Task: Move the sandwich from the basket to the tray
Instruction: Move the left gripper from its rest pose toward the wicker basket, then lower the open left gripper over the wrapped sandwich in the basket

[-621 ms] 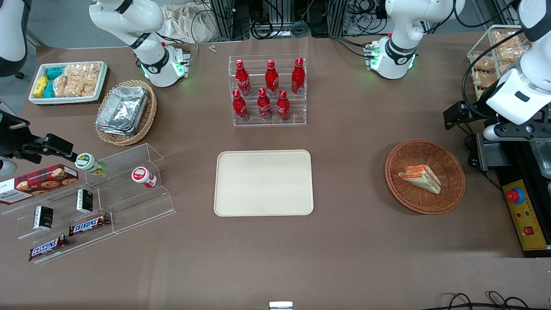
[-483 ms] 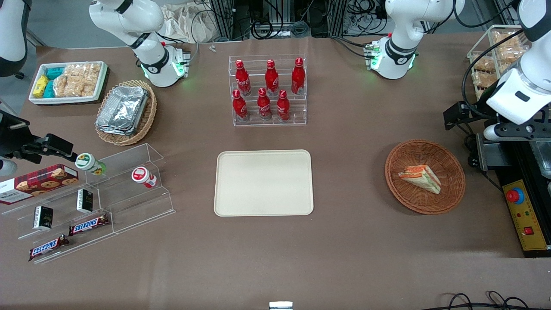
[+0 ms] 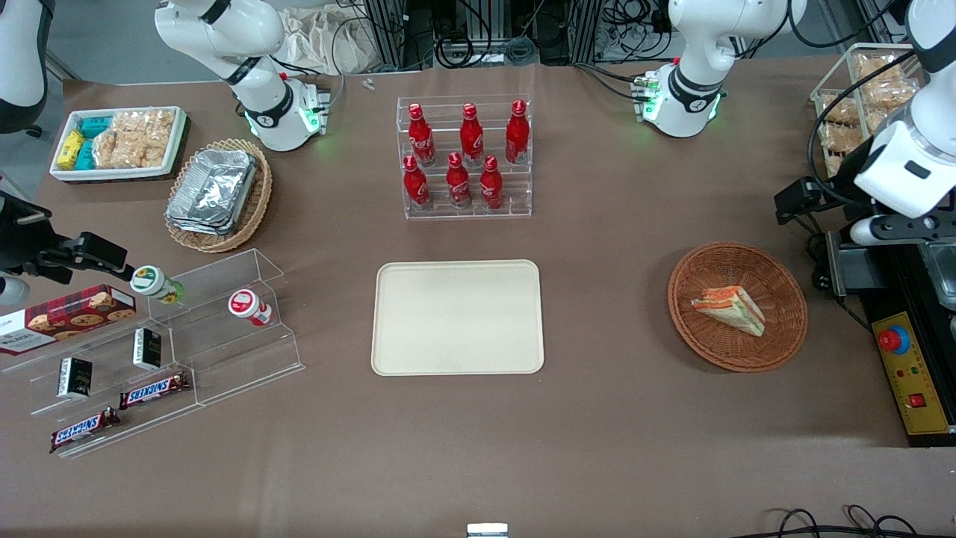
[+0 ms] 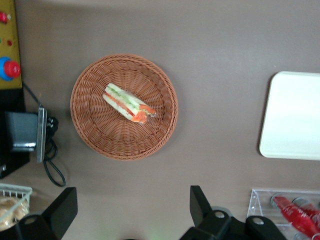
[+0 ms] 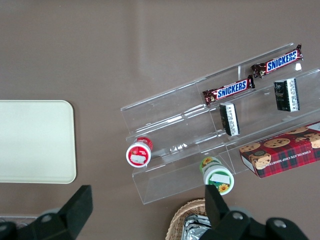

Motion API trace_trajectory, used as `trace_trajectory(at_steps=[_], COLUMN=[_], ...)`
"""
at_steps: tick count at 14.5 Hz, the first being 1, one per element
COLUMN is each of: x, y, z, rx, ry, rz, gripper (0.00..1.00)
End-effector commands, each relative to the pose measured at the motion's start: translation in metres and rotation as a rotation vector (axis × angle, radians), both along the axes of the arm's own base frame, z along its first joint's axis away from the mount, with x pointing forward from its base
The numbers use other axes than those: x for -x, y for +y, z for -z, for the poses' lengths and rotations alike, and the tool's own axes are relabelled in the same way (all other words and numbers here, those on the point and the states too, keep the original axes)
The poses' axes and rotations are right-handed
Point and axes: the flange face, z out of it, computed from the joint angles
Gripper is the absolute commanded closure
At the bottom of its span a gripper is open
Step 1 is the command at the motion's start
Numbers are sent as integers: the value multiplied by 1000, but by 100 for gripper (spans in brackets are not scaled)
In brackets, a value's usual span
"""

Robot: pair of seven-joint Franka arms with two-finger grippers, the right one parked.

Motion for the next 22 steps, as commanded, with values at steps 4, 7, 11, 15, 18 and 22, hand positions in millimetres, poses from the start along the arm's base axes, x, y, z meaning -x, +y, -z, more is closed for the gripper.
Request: trace_trajectory(at_steps=[4,7,11,15,18,22], x=[-9,-21,-43,-37,-43,-47], y=[54,82,88,89,80,59], z=[29,72,132,216,269,334], rx=[-50,-18,-57,-61,-72,-113], ry=[65,179,166,112,92,150], rz=[-399,-525,-549,-644,-766,-852], gripper=[0,0,0,0,0,0])
